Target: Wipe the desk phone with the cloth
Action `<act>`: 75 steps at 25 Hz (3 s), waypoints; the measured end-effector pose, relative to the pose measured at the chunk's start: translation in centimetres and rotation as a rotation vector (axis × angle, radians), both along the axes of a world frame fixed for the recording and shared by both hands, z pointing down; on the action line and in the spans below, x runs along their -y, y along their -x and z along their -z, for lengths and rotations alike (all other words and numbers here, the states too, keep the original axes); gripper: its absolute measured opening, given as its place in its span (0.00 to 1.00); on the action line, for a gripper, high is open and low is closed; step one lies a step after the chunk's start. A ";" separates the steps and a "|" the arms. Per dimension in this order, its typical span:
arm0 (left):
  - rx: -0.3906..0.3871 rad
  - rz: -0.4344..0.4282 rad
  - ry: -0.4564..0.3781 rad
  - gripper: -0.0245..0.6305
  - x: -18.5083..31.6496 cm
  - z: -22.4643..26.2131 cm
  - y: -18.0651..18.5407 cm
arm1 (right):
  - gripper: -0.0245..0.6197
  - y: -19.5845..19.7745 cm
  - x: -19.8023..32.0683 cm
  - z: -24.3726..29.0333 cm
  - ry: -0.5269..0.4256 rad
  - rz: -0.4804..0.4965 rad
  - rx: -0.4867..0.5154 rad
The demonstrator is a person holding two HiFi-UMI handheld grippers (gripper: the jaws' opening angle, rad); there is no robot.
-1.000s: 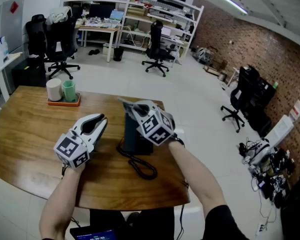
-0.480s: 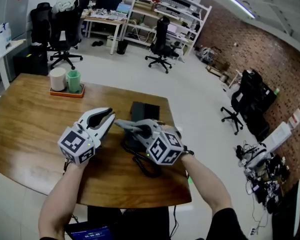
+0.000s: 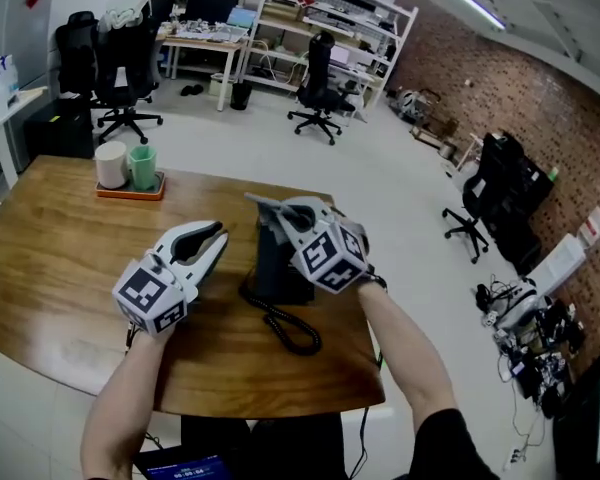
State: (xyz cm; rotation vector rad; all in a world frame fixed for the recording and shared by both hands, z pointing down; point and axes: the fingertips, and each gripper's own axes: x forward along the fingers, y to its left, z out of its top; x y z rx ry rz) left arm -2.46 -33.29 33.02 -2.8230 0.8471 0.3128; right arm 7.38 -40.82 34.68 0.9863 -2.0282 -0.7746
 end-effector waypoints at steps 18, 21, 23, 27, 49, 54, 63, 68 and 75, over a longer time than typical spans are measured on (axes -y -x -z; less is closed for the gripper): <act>0.031 0.001 -0.009 0.10 -0.7 0.8 -0.9 | 0.08 1.0 -15.3 -8.7 0.275 0.403 -0.287; 0.029 -0.001 -0.013 0.10 -0.7 0.5 -0.8 | 0.08 0.6 -12.8 -6.0 0.203 0.356 -0.209; 0.027 -0.001 -0.013 0.10 -0.7 0.4 -0.7 | 0.08 -0.3 -7.6 -2.0 0.075 0.200 -0.088; 0.023 -0.001 -0.010 0.10 -0.7 0.3 -0.6 | 0.08 -3.0 1.1 1.1 -0.036 -0.062 0.004; 0.038 -0.004 -0.018 0.10 -0.5 0.3 -0.3 | 0.08 -1.5 -12.6 -6.1 0.159 0.287 -0.233; 0.031 -0.002 -0.016 0.10 -0.5 0.2 -0.1 | 0.08 -4.4 -0.6 0.6 -0.032 -0.068 0.024; 0.043 -0.007 -0.035 0.10 -0.6 0.5 -0.7 | 0.08 -4.6 -1.2 -3.3 0.043 -0.031 -0.118; 0.045 0.001 -0.024 0.10 -0.7 0.5 -0.4 | 0.08 -2.7 -8.9 -6.9 0.095 0.142 -0.227; 0.047 -0.003 -0.026 0.10 -0.7 0.4 -0.3 | 0.08 -2.2 -15.8 -9.2 0.221 0.325 -0.353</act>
